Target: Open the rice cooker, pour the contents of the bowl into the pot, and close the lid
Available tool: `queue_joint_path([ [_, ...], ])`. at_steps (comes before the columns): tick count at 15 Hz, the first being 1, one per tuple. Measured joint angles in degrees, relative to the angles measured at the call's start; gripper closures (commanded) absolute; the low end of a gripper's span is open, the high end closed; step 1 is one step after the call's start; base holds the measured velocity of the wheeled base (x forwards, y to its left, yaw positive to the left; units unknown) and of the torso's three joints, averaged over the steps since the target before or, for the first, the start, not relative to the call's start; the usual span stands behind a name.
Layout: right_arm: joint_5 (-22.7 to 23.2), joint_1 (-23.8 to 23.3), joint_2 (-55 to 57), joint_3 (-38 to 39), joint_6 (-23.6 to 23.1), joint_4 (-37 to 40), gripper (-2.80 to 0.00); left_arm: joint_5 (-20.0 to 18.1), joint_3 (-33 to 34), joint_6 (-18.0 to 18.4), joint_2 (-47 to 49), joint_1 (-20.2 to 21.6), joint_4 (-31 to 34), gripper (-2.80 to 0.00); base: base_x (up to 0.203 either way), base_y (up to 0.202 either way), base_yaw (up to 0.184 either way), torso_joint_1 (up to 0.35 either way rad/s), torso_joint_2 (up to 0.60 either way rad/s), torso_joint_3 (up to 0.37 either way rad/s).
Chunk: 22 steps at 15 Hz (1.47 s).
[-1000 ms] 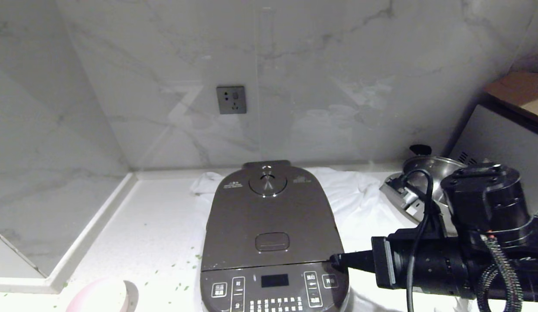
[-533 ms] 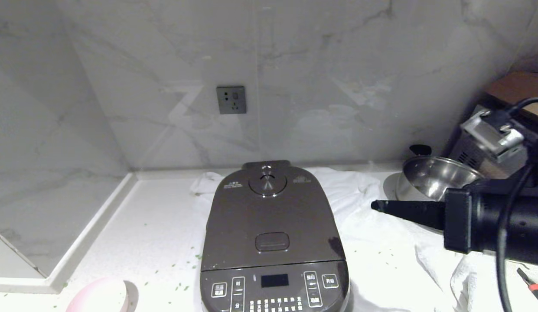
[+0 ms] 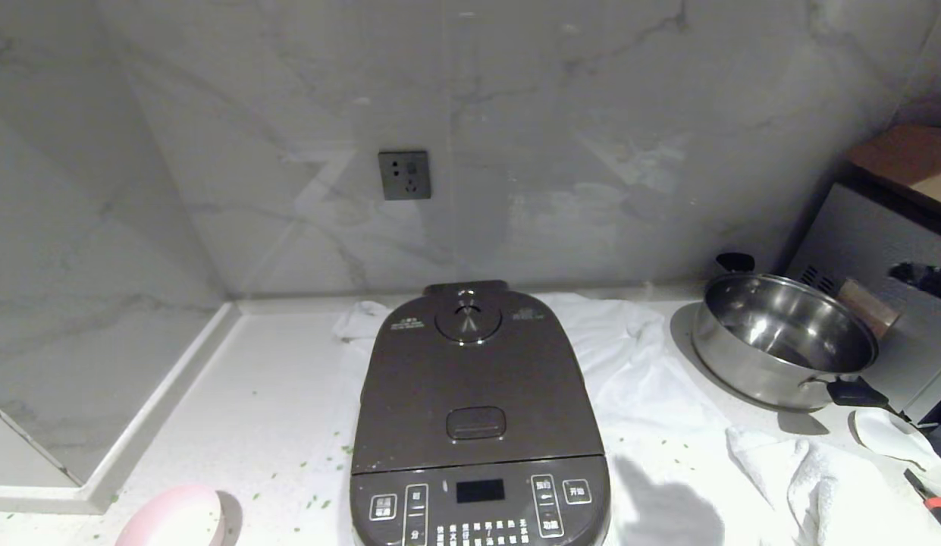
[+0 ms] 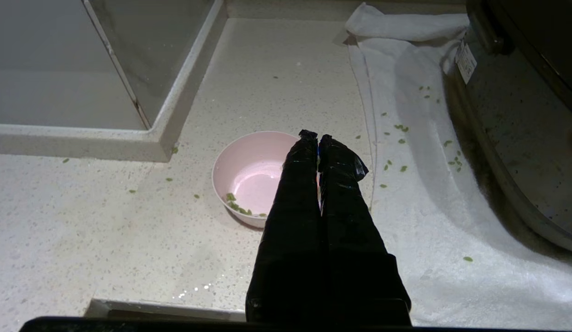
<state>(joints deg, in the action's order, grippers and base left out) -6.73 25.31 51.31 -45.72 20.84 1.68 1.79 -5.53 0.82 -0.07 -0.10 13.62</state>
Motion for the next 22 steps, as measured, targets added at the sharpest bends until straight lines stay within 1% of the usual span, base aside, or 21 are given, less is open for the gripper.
queue_joint_path([
  [4, -1.07, -8.60, -10.73, 1.78, -4.01, 5.60, 0.00, 0.01, 0.00, -0.13, 0.00, 0.00, 0.00, 0.00, 0.000, 0.000, 0.000, 0.000, 0.00, 0.000],
  [6, -1.95, -12.42, -15.32, 2.07, -6.93, 9.40, 0.00, 0.02, 0.00, -0.14, 0.00, 0.00, 0.02, 0.00, 0.000, 0.000, 0.000, 0.000, 0.00, 0.000],
  [8, -2.39, -16.17, -19.39, 2.26, -7.86, 12.93, 0.00, 0.05, 0.00, -0.12, 0.00, -0.01, 0.02, 0.00, 0.000, 0.000, 0.000, 0.000, 0.00, 0.000],
  [9, -2.44, -18.29, -21.38, 2.68, -8.37, 14.00, 0.00, 0.05, 0.00, -0.13, 0.00, -0.01, 0.02, 0.00, 0.000, 0.000, 0.000, 0.000, 0.00, 0.000],
  [11, -2.34, -21.87, -25.60, 4.73, -11.15, 14.72, 0.00, 0.10, 0.00, -0.18, 0.00, -0.04, 0.02, 0.00, 0.000, 0.000, 0.000, 0.000, 0.00, 0.000],
  [13, -1.84, -23.59, -30.56, 7.52, -14.12, 14.77, 0.00, 0.10, 0.00, -0.49, 0.00, -0.09, 0.00, 0.00, 0.000, 0.000, 0.000, 0.000, 0.00, 0.000],
  [16, -0.21, -24.71, -40.35, 14.36, -21.66, 14.93, 0.00, 0.13, 0.00, -0.82, 0.00, -0.06, 0.00, 0.00, 0.000, 0.000, 0.000, 0.000, 0.00, 0.000],
  [17, 0.24, -24.90, -43.41, 16.94, -23.26, 15.11, 0.00, 0.11, 0.00, -0.82, 0.00, -0.04, 0.00, 0.00, 0.000, 0.000, 0.000, 0.000, 0.00, 0.000],
  [19, 1.14, -25.07, -47.78, 22.76, -24.40, 15.26, 0.00, 0.11, 0.00, -0.82, 0.00, -0.04, 0.00, 0.00, 0.000, 0.000, 0.000, 0.000, 0.00, 0.000],
  [22, 2.74, -25.13, -50.35, 30.88, -26.20, 13.80, 0.00, 0.10, 0.00, -0.82, 0.00, -0.06, 0.00, 0.00, 0.000, 0.000, 0.000, 0.000, 0.00, 0.000],
])
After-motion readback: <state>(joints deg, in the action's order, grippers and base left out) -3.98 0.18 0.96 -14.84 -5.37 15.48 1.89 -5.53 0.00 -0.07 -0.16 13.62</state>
